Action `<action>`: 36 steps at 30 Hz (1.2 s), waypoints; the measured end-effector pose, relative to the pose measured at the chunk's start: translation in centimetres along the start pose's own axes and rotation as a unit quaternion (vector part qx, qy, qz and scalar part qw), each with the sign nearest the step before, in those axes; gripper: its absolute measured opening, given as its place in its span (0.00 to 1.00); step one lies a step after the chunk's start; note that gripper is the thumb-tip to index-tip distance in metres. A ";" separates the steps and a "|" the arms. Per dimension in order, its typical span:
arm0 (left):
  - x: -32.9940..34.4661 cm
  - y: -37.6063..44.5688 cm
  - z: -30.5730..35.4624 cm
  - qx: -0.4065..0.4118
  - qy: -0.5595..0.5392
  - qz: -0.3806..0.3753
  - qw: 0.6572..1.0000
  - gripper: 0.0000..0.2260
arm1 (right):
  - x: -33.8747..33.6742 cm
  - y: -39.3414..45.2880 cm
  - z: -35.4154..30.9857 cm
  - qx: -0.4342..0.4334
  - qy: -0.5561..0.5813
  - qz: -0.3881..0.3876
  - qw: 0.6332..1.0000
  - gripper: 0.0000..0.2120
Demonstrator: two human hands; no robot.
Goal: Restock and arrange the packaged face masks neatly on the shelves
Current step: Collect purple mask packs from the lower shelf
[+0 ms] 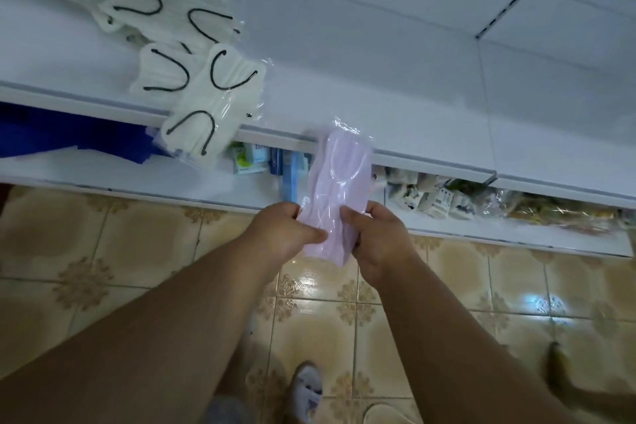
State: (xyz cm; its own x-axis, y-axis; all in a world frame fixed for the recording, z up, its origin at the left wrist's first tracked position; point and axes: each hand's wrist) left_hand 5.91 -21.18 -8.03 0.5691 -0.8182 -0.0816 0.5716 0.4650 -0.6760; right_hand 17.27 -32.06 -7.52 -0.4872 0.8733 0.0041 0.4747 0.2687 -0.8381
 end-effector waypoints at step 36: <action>-14.3 -46.2 23.1 0.489 -0.042 0.277 0.826 0.02 | 10.8 -52.1 -11.5 -0.516 -0.009 -0.076 0.853 0.03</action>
State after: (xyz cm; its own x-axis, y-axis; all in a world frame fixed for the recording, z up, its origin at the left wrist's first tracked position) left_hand -14.99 -23.18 41.28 0.9189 -0.3811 -0.1015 0.3907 0.8442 0.3671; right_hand -4.22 -31.98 42.45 -0.6076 0.7924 0.0549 0.7930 0.6013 0.0980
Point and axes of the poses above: each hand's wrist, its own y-axis towards the middle knuckle, its own x-axis out of the palm, z = x × y, and after that the axes turned 7 degrees about x, right-handed
